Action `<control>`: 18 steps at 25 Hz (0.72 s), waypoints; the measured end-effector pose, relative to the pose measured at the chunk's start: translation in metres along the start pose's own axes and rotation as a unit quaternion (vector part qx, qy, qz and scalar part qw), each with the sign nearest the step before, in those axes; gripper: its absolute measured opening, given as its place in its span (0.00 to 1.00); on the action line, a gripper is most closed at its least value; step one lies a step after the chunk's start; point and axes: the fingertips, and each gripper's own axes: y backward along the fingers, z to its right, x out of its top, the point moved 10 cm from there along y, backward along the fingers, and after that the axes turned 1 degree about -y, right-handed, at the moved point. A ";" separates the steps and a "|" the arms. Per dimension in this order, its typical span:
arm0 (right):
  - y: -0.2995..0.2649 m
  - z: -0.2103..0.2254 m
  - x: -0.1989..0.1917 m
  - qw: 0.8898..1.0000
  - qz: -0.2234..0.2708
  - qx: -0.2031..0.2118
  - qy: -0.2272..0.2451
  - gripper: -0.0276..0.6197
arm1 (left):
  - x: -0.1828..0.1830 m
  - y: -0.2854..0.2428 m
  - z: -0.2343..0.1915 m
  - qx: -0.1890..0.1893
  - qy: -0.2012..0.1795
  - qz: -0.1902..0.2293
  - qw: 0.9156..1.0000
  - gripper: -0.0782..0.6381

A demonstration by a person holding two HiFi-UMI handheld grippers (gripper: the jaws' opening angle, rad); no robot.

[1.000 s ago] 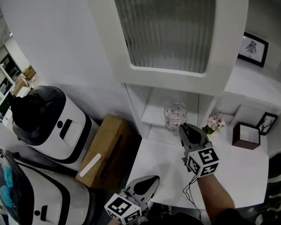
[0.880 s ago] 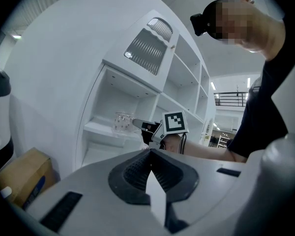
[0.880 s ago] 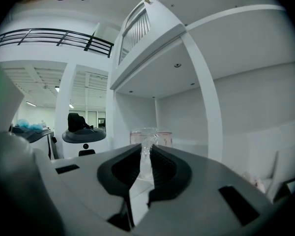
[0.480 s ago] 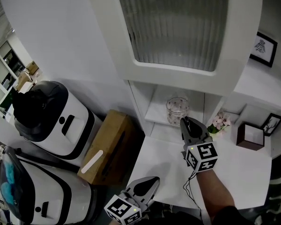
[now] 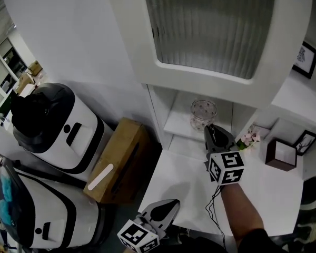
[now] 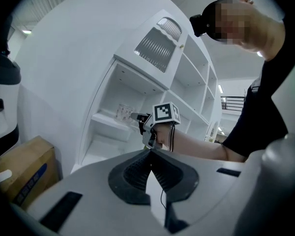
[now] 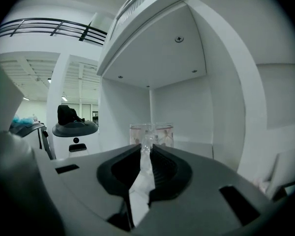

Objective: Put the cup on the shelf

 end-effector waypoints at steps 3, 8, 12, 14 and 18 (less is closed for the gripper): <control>-0.003 -0.001 0.001 1.000 -0.007 -0.003 0.004 0.09 | -0.003 0.002 0.000 0.005 0.005 -0.001 1.000 0.12; -0.006 -0.003 0.000 1.000 -0.022 -0.002 -0.001 0.09 | -0.006 0.004 0.003 0.008 0.007 -0.004 1.000 0.12; -0.006 -0.002 -0.003 0.999 -0.032 -0.002 -0.006 0.10 | -0.007 0.005 0.008 0.006 0.007 -0.006 1.000 0.12; -0.006 -0.002 -0.003 0.999 -0.033 -0.001 -0.007 0.10 | -0.008 0.005 0.010 0.005 0.006 -0.005 1.000 0.12; -0.002 0.000 -0.005 0.999 -0.030 -0.004 -0.018 0.15 | -0.010 0.007 0.013 0.003 0.007 -0.007 1.000 0.12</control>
